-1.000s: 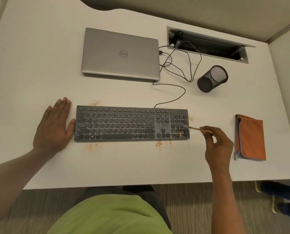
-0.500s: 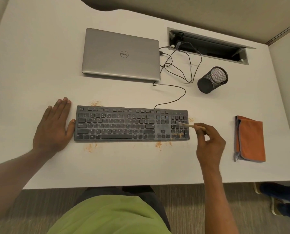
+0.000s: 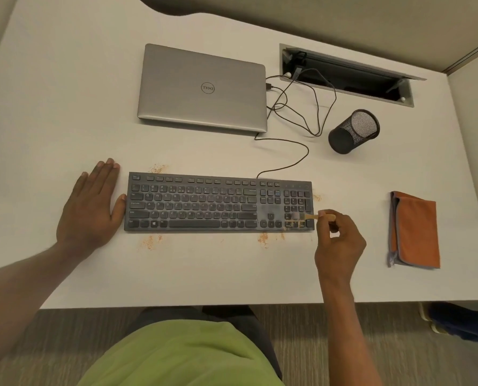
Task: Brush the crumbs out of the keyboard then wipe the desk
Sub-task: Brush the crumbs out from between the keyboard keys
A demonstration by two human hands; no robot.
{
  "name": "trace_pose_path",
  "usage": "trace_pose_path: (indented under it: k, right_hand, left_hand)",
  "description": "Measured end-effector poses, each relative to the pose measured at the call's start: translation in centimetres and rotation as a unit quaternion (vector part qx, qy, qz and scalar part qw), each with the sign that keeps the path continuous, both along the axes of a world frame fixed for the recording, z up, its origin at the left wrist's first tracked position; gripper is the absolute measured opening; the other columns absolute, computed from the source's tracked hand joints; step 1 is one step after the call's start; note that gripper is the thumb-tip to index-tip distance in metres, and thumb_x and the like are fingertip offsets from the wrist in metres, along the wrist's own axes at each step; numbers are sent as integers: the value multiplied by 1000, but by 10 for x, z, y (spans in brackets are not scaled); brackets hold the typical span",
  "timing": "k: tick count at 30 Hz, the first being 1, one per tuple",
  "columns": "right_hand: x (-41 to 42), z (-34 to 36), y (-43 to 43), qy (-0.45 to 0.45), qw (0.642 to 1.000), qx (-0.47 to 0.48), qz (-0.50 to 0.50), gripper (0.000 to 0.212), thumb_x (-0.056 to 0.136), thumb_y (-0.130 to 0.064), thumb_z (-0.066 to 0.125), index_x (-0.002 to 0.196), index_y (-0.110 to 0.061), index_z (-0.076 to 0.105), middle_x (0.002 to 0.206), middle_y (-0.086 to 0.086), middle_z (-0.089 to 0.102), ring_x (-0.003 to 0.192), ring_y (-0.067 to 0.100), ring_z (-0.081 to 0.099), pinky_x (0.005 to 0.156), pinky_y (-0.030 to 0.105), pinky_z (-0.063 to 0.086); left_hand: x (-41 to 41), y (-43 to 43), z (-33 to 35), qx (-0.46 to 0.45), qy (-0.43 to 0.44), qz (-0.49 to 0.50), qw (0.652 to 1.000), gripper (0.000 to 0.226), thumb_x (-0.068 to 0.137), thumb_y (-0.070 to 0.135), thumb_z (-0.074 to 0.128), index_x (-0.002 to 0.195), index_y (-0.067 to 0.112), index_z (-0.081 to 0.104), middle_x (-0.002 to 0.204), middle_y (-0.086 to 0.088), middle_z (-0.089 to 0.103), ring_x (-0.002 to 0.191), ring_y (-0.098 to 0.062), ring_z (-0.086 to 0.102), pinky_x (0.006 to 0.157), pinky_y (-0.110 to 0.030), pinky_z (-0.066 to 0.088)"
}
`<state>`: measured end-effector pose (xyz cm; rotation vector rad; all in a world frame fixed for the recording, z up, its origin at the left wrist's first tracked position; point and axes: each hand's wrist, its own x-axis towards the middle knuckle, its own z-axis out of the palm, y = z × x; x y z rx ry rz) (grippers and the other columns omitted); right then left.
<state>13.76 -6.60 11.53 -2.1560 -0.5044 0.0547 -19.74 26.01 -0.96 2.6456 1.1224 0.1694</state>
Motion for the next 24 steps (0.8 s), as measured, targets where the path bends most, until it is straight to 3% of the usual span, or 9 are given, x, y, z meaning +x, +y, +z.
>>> trace_pose_path:
  k: [5,12,18,24]
  right_hand:
    - [-1,-6,6,22,1000,7,5,15,102,-17,67,109,-10,77,94,-1,74,85,7,65,75,13,49]
    - [-9,-3,-10,28,999,-14,15,12,101,-10,65,96,-20,71,89,-1,71,79,15,61,68,22,49]
    - [-7,0,-1,-12,1000,6,3,13,102,-15,66,106,-8,76,93,0,73,84,11,64,73,14,48]
    - [-6,-6,-6,11,999,-23,32,8,102,-15,66,102,-14,74,92,-2,72,85,12,65,73,16,48]
  left_hand:
    - [0,0,-1,1,0,0,1000,72,108,44,26,171,11,18,178,-5,19,166,-21,14,134,-47,12]
    - [0,-1,0,0,6,2,1000,71,108,44,26,171,12,16,178,-4,17,166,-19,11,134,-47,12]
    - [-1,0,0,-1,6,2,1000,72,108,45,26,171,12,16,178,-4,17,166,-20,11,134,-47,12]
    - [0,-1,0,1,0,2,1000,72,108,44,27,171,11,17,178,-5,17,166,-20,12,134,-47,13]
